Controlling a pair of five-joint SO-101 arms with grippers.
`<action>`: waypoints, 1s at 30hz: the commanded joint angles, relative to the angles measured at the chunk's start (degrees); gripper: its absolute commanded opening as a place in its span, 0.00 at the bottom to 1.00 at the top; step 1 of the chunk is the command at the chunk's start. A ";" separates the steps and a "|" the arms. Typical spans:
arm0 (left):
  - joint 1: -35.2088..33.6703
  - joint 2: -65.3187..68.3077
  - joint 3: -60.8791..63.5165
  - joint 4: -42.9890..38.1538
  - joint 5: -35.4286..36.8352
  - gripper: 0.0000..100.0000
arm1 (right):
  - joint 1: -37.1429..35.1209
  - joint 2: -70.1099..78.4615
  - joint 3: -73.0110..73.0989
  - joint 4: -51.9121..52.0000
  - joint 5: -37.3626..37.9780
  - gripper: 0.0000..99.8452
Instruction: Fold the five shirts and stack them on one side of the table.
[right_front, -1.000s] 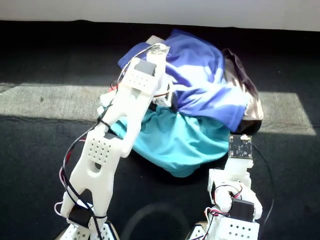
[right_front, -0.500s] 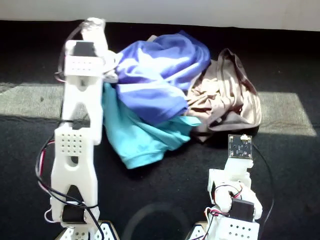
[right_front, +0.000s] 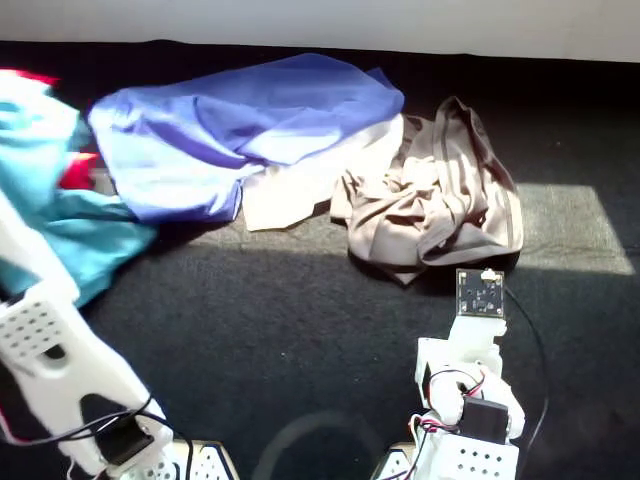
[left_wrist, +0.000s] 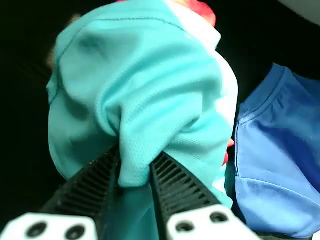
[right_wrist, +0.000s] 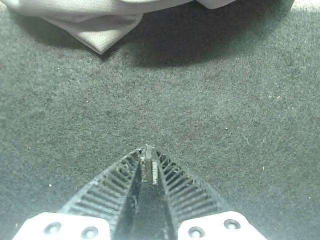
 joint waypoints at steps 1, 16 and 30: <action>-4.70 -6.46 -2.68 0.18 -1.05 0.01 | 0.48 -0.13 7.60 -0.66 -0.26 0.01; -2.33 -3.38 -2.59 0.26 -0.88 0.23 | 0.48 -0.13 7.60 -0.66 -0.26 0.01; 26.95 -2.86 13.32 0.26 -0.70 0.23 | 0.48 -0.13 7.60 -0.66 -0.26 0.01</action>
